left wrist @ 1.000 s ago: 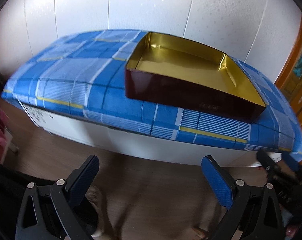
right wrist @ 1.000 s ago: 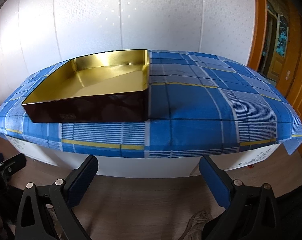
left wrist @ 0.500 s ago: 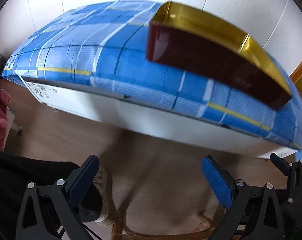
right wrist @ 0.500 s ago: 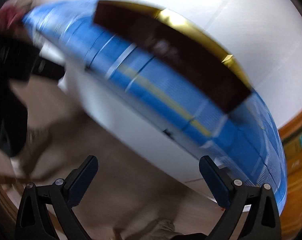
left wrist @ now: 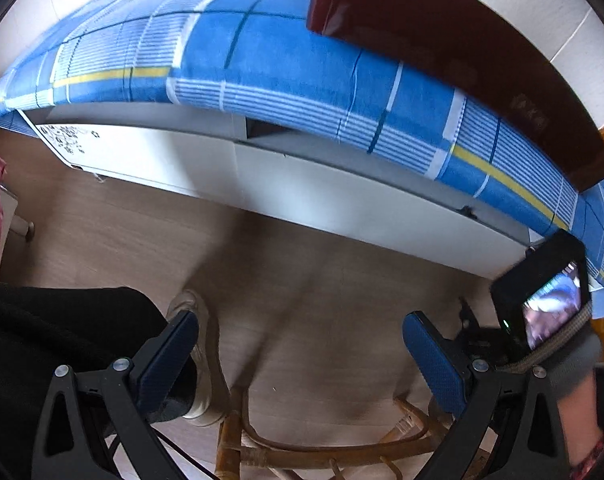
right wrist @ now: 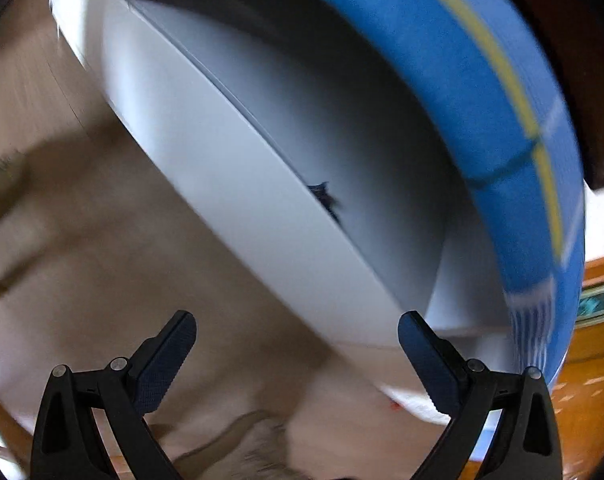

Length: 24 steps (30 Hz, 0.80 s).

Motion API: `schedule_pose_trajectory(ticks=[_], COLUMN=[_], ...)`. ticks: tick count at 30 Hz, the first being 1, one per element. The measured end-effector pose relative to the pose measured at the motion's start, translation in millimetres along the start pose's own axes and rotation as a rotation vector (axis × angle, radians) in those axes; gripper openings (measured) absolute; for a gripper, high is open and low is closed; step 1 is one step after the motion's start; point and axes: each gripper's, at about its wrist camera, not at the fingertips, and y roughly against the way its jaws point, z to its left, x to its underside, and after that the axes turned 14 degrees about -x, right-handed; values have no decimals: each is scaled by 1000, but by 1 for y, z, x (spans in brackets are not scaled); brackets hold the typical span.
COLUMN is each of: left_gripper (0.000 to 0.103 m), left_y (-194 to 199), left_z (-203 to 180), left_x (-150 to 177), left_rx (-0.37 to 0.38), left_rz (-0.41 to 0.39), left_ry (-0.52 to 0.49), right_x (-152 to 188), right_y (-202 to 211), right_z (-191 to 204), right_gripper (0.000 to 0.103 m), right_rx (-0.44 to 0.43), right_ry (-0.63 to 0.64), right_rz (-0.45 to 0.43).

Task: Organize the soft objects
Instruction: 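Lower both tools down past the cabinet edge toward the open shelf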

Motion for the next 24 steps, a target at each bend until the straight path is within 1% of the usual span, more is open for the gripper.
schedule_pose_trajectory(ticks=[1,4,8,10,14,15,18,24], left_gripper=[103,103,103,103,103,103,103,103], left_y=[-1,-8,-10,-11,-11,-11,-11,-15], left_z=[0,0,-1,-1,-4,-6,-10,-14], left_x=[0,2,1,2,3,3,4,6], left_rx=[-4,-14,-25,-26,-31,-31,-28,-5], left_rz=[3,15,34,36,35,35,30,35], left_ry=[-3,-8,-17,-26,-50,-57,-78,-112], right_x=[1,0,-4,-4,-7,-8,-9,-8], right_y=[-7,-19,-27,-32,-47,-49,-51,-55], right_z=[-1,-10,-16,-22,-31,-30,-27,-24], right_gripper=[103,103,103,103,103,103,103,103], right_rx=[-8,-18,5,-15,-68,-43,-18,-14], right_ry=[5,11,60,75,62,80,130,214], right_rz=[19,40,31,29,76,77,91,108])
